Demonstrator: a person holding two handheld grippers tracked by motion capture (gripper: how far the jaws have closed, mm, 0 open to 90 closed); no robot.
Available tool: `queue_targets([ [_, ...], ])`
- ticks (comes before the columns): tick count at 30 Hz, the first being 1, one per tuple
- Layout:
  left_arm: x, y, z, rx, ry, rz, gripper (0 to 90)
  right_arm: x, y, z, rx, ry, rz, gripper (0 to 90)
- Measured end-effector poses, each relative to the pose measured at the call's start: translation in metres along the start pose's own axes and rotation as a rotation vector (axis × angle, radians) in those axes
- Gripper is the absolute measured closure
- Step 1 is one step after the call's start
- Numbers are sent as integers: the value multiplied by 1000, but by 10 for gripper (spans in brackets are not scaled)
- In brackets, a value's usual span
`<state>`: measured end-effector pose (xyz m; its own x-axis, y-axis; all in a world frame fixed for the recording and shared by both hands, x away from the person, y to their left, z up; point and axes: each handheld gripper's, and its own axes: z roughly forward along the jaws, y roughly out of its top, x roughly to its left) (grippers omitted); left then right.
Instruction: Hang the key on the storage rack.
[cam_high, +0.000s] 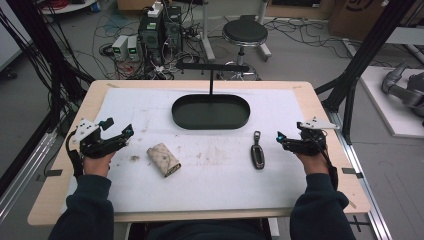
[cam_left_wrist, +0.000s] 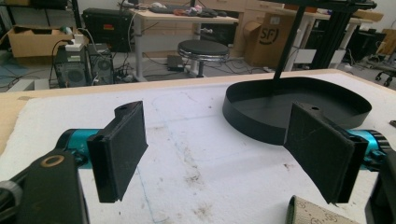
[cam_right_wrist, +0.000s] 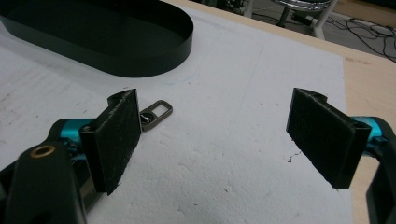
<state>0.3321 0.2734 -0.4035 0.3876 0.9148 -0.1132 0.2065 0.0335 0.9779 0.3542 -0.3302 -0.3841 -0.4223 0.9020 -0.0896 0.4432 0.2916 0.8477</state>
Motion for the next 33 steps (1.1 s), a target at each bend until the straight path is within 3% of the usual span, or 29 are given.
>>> queue_targets([
  [10,-3,0,1,8,7,19,207,8,-2,2,20,20,19,182],
  [19,-3,0,1,11,3,22,210,34,0,13,68,73,-10,184],
  [20,-3,0,1,13,2,23,211,43,-1,19,101,96,-13,189],
  [23,-2,-1,2,20,-8,18,213,54,-4,28,147,137,-9,248],
  [24,-2,-2,2,24,-7,17,213,54,-4,28,147,137,-9,248],
  [29,0,-3,4,31,-7,7,217,66,-13,47,253,157,14,260],
  [33,1,-3,4,38,-5,3,217,68,-15,52,287,152,-1,263],
])
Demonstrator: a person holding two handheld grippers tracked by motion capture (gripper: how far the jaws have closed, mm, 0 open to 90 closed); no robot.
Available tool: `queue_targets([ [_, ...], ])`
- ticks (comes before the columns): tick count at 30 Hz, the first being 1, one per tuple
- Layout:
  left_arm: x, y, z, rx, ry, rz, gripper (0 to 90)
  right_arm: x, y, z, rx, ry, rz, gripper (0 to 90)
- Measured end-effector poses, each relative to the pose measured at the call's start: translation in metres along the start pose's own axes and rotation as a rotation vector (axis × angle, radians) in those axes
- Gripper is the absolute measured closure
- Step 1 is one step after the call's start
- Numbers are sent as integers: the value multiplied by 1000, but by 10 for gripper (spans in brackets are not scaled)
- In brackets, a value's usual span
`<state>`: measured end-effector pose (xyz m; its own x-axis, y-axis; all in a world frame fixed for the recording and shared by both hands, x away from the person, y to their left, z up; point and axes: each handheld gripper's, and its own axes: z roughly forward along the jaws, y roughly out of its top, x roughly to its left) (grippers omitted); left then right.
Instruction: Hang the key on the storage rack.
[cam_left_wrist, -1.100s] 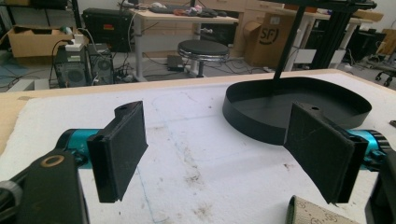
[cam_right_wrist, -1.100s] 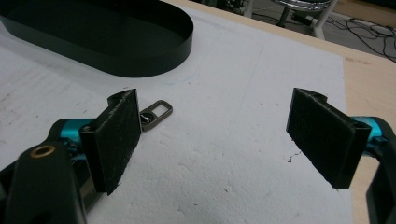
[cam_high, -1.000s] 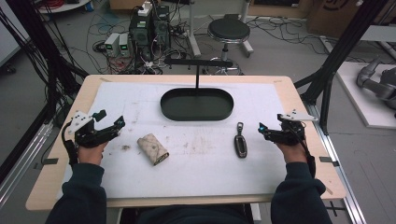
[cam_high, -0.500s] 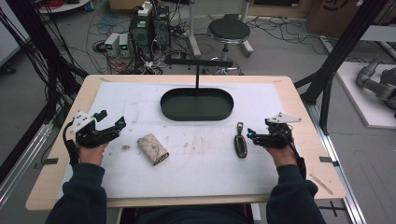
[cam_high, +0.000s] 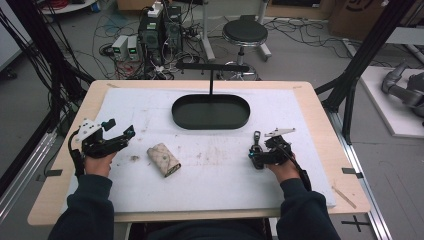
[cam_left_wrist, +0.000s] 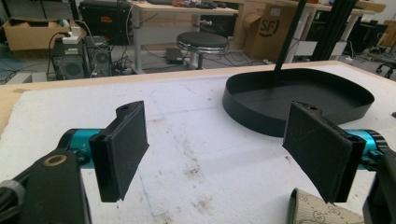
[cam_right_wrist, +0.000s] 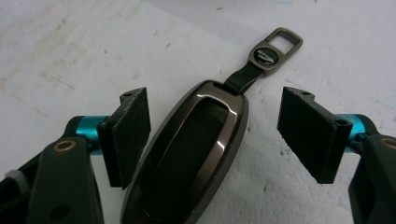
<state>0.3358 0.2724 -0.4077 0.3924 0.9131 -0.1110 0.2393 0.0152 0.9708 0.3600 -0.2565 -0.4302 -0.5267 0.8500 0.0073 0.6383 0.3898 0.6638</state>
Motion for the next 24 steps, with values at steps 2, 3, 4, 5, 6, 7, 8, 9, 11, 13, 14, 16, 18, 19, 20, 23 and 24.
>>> queue_targets([
  [2,0,0,0,1,1,-1,217,1,0,3,21,-6,-21,292],
  [3,0,0,0,2,1,-2,218,1,0,3,24,-1,-20,301],
  [4,0,0,0,5,2,-2,219,1,0,4,31,30,-24,392],
  [5,0,0,0,6,3,-4,219,1,0,4,31,30,-24,392],
  [6,0,0,1,8,2,-8,220,1,1,2,38,40,-42,408],
  [7,0,-1,0,14,3,-9,221,0,2,1,48,45,-59,422],
  [8,0,-1,0,14,3,-9,222,-1,2,0,53,41,-68,435],
  [9,1,-1,1,14,1,-12,222,-2,3,-2,70,24,-104,446],
  [11,1,-1,1,14,1,-13,223,-3,4,-5,82,6,-142,457],
  [13,1,-1,1,16,1,-15,223,-4,4,-8,91,-23,-182,483],
  [14,1,-1,1,14,1,-16,223,-6,3,-10,81,-27,-174,466],
  [16,1,-1,1,18,0,-15,223,-7,2,-10,58,-51,-153,382],
  [18,1,-2,2,21,-1,-13,225,-8,1,-8,50,-47,-124,331],
  [19,1,-2,2,19,-3,-15,226,-9,0,-2,63,-46,-81,284],
  [20,1,-2,2,20,-2,-14,226,-9,0,-2,63,-46,-81,284],
  [23,1,-2,2,22,0,-14,226,-11,-4,8,81,-26,-10,254],
  [24,1,-2,2,21,-1,-16,226,-11,-4,8,82,-25,-6,266],
])
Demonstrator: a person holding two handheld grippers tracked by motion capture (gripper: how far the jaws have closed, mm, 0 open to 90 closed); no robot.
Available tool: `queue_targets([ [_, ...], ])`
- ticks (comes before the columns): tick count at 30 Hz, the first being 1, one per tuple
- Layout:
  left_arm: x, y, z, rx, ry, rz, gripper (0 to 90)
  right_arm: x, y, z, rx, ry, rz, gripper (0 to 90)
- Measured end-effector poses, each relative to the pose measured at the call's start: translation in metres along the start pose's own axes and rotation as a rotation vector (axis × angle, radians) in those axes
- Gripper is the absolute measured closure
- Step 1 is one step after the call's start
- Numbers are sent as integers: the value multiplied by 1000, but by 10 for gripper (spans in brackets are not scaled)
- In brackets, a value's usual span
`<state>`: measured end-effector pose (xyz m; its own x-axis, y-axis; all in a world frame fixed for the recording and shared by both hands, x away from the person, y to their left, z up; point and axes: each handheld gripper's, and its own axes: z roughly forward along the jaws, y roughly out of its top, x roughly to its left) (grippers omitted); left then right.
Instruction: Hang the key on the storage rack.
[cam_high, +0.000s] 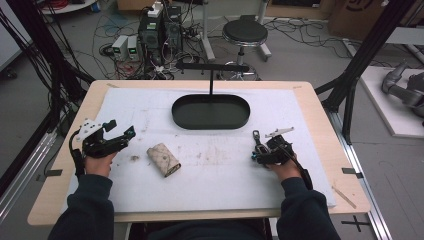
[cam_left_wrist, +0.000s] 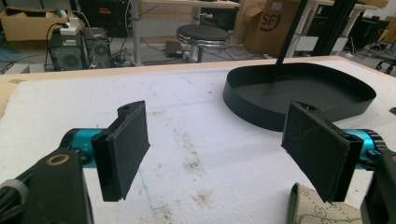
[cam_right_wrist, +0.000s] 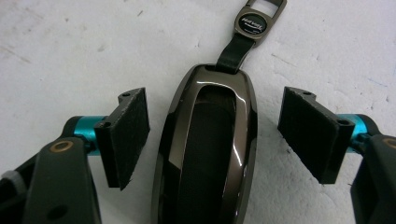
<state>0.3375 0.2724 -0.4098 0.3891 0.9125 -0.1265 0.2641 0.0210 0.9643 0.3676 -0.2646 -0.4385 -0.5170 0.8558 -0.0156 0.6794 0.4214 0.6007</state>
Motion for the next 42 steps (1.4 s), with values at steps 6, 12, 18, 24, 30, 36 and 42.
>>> queue_targets([
  [6,0,0,0,3,2,1,229,0,1,-4,3,12,-12,484],
  [12,1,0,-1,0,3,-3,230,-1,3,-5,16,14,-81,480],
  [18,0,0,0,4,2,1,233,-6,0,-2,2,19,-32,397],
  [24,1,0,0,4,5,-2,234,-3,5,-4,39,20,-22,497],
  [30,2,0,0,7,10,-7,235,2,10,-13,-24,-11,-79,499],
  [36,1,-1,1,10,8,-8,240,5,20,-28,-100,-45,-119,499],
  [42,3,-1,1,6,6,-17,252,6,36,-39,-147,-62,-128,499],
])
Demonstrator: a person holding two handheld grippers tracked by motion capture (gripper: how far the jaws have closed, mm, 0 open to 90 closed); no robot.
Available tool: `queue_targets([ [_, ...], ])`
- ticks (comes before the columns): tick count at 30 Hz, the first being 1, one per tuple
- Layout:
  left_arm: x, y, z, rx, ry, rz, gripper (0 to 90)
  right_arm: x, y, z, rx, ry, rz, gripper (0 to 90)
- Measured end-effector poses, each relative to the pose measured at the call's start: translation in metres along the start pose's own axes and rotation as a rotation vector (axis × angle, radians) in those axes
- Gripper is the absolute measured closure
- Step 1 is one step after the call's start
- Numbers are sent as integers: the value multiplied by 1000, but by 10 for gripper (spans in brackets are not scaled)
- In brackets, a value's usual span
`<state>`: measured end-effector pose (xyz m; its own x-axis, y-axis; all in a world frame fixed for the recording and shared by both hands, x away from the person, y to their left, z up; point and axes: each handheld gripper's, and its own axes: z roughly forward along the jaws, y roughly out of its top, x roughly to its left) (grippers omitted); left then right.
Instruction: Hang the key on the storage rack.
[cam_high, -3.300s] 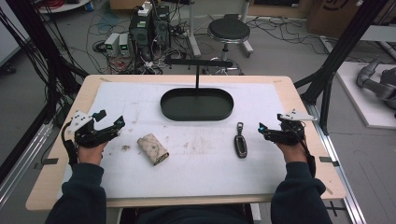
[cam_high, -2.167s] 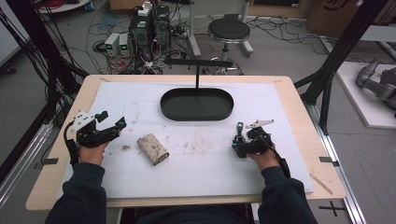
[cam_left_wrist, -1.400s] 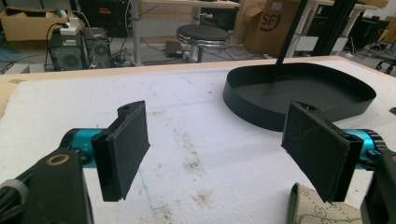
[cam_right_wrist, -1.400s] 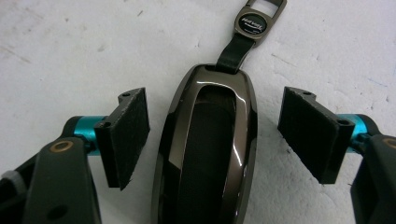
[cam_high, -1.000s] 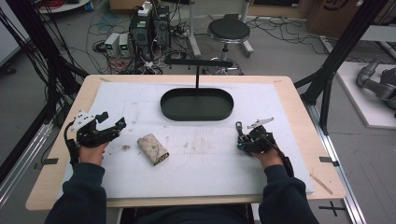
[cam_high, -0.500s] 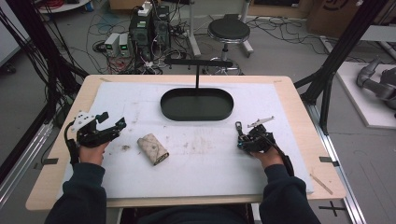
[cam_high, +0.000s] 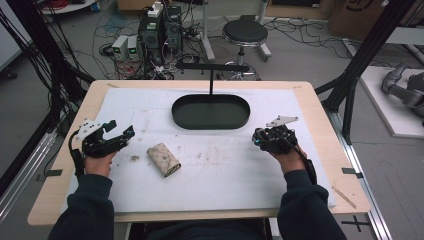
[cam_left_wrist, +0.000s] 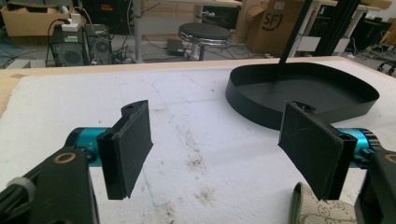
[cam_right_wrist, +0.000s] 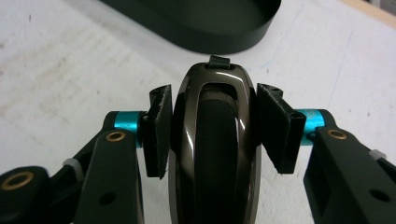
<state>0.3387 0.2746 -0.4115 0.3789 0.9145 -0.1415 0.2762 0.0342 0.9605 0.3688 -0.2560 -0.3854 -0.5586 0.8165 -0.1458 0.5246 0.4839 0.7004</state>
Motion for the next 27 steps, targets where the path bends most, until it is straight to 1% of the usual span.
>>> queue_targets([
  [2,0,0,0,-2,-1,0,252,0,2,-1,-2,0,2,499],
  [3,0,0,0,-4,-1,5,252,0,10,-3,-18,-3,4,499],
  [4,0,0,0,-6,0,7,252,0,10,-3,-18,-3,4,499],
  [5,0,0,0,-9,-1,7,252,-1,14,-4,-25,-2,6,498],
  [6,0,0,-1,-10,0,6,252,-3,22,-7,-42,9,9,498],
  [10,-1,0,0,-8,-4,9,252,-8,38,-10,-94,32,38,498],
  [11,-1,0,0,-8,-6,9,252,-8,38,-10,-94,32,38,498],
  [14,-2,0,0,-3,-7,14,252,-12,52,-12,-133,48,43,498],
  [15,-2,0,0,-5,-7,13,252,-13,62,-15,-149,48,39,498],
  [16,-2,0,0,-4,-8,14,252,-14,68,-16,-163,47,34,498],
  [17,-2,0,1,-4,-8,14,252,-14,68,-16,-163,47,34,498],
  [18,-2,0,1,-4,-7,13,252,-14,73,-17,-169,45,35,498],
  [19,-2,0,0,-2,-7,13,252,-16,84,-18,-182,43,34,498],
  [20,-2,0,0,-4,-9,13,252,-16,84,-18,-182,43,34,498],
  [22,-2,0,0,-5,-9,12,252,-18,94,-17,-191,41,42,498],
  [23,-2,0,0,-6,-10,12,252,-20,104,-16,-210,34,42,498],
  [24,-2,0,0,-6,-10,11,252,-20,104,-16,-210,34,42,498],
  [25,-2,0,0,-5,-10,12,252,-21,107,-15,-216,35,47,498],
  [26,-1,0,0,-3,-10,12,252,-22,118,-13,-222,17,48,497],
  [27,-1,0,0,-4,-11,13,252,-22,118,-13,-222,17,48,497],
])
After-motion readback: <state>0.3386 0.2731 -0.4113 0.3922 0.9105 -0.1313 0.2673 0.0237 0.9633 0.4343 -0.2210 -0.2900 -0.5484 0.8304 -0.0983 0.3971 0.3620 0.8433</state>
